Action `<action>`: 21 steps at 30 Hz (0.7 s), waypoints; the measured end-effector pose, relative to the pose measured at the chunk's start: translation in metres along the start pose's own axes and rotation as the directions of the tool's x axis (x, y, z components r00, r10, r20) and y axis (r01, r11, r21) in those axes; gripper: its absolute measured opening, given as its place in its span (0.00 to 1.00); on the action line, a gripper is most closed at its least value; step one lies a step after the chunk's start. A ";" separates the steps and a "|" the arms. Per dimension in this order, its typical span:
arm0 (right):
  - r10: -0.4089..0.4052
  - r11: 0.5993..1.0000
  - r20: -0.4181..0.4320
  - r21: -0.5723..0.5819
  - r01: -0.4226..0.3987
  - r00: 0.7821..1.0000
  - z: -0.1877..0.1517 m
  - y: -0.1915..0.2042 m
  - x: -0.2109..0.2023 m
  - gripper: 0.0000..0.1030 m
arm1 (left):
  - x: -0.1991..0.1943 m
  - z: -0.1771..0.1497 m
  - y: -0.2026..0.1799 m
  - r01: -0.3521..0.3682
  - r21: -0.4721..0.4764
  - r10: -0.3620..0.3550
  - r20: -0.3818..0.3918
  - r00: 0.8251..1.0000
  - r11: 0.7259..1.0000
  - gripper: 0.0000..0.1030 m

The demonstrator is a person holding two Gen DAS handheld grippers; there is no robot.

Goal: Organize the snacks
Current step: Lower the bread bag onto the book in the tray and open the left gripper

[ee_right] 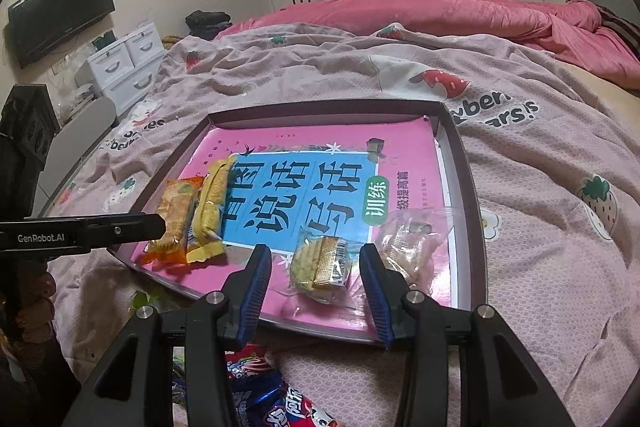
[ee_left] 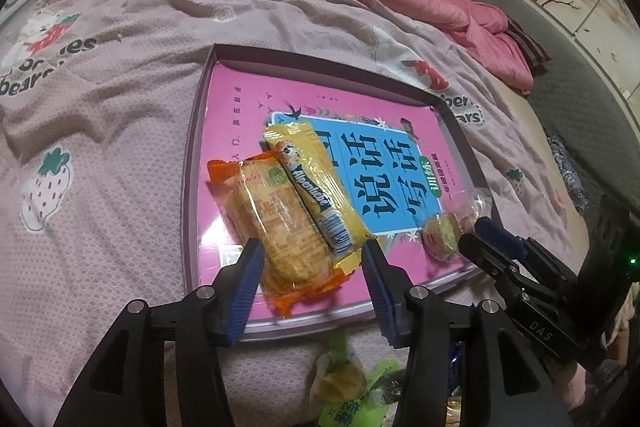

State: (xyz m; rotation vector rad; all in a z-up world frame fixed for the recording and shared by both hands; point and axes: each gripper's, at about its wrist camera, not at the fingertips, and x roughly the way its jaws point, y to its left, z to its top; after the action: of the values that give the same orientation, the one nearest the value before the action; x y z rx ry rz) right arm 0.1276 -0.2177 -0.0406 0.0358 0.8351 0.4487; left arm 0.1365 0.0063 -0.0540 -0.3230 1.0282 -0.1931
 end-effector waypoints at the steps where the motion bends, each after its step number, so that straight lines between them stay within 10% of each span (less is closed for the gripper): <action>1: 0.000 1.000 0.001 0.003 0.000 1.000 0.000 0.000 0.000 0.45 | -0.001 0.000 0.000 0.001 0.000 -0.001 0.002 1.000 1.000 0.51; 21: 0.028 1.000 0.043 0.007 -0.028 0.999 0.000 0.000 -0.020 0.48 | -0.029 0.001 -0.007 0.000 0.028 -0.002 0.062 0.998 1.000 0.64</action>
State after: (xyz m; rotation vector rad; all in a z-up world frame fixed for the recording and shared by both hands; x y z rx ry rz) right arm 0.1161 -0.2257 -0.0263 0.0642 0.7954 0.4695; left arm 0.1229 0.0089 -0.0281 -0.3022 0.9637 -0.1972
